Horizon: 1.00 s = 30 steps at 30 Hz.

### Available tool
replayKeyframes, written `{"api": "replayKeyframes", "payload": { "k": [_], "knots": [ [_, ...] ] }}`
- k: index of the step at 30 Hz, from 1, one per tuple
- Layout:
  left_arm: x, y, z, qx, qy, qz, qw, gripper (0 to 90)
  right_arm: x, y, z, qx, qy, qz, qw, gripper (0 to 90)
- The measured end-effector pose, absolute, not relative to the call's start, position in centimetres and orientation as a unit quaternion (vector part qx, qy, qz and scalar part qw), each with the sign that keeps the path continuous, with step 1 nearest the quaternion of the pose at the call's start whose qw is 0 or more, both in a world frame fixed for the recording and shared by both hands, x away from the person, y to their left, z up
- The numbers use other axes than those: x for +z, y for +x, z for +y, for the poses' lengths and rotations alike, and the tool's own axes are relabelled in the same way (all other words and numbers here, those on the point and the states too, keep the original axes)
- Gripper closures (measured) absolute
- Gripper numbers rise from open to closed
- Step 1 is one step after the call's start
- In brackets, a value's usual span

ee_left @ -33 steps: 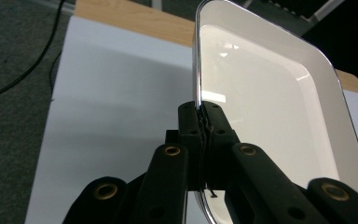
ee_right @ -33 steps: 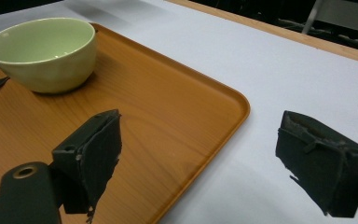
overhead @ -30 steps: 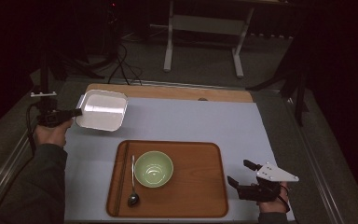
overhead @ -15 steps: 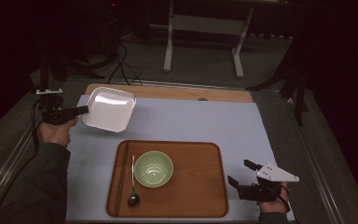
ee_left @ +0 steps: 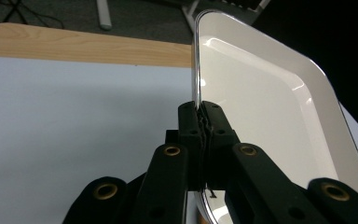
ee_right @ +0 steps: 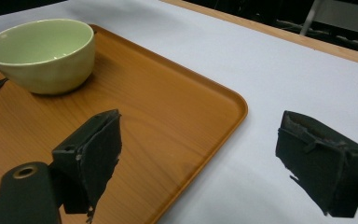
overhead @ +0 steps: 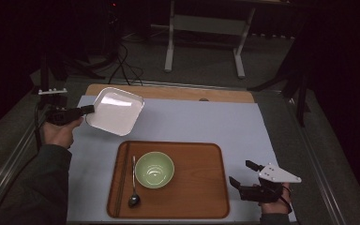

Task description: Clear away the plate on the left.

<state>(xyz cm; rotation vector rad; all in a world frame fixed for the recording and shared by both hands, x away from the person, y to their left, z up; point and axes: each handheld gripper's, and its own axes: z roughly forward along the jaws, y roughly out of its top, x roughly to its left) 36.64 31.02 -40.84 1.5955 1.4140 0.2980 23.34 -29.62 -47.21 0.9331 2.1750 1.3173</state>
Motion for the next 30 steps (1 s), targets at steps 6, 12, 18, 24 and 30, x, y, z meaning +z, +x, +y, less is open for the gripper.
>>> {"api": "replayKeyframes", "payload": {
  "k": [6, 12, 18, 24, 30],
  "knots": [
    [-40.4, 36.6, 30.0, 0.121, 0.667, 0.561, 0.475, 89.0, -47.2, 23.3, -29.6, 0.475, 0.336, 0.784, 0.215, 13.8],
    [-39.8, 36.6, 28.6, 0.115, 0.679, 0.544, 0.479, 89.1, -47.2, 23.3, -29.6, 0.475, 0.336, 0.784, 0.215, 13.8],
    [-39.4, 36.8, 27.2, 0.113, 0.692, 0.53, 0.477, 89.0, -47.2, 23.4, -29.6, 0.476, 0.336, 0.784, 0.215, 13.8],
    [-39.0, 36.9, 25.9, 0.106, 0.703, 0.515, 0.48, 89.1, -47.2, 23.4, -29.6, 0.476, 0.336, 0.784, 0.215, 13.8],
    [-39.0, 37.2, 24.3, 0.1, 0.721, 0.5, 0.469, 89.1, -47.2, 23.4, -29.7, 0.475, 0.336, 0.784, 0.216, 13.8]
  ]
}}
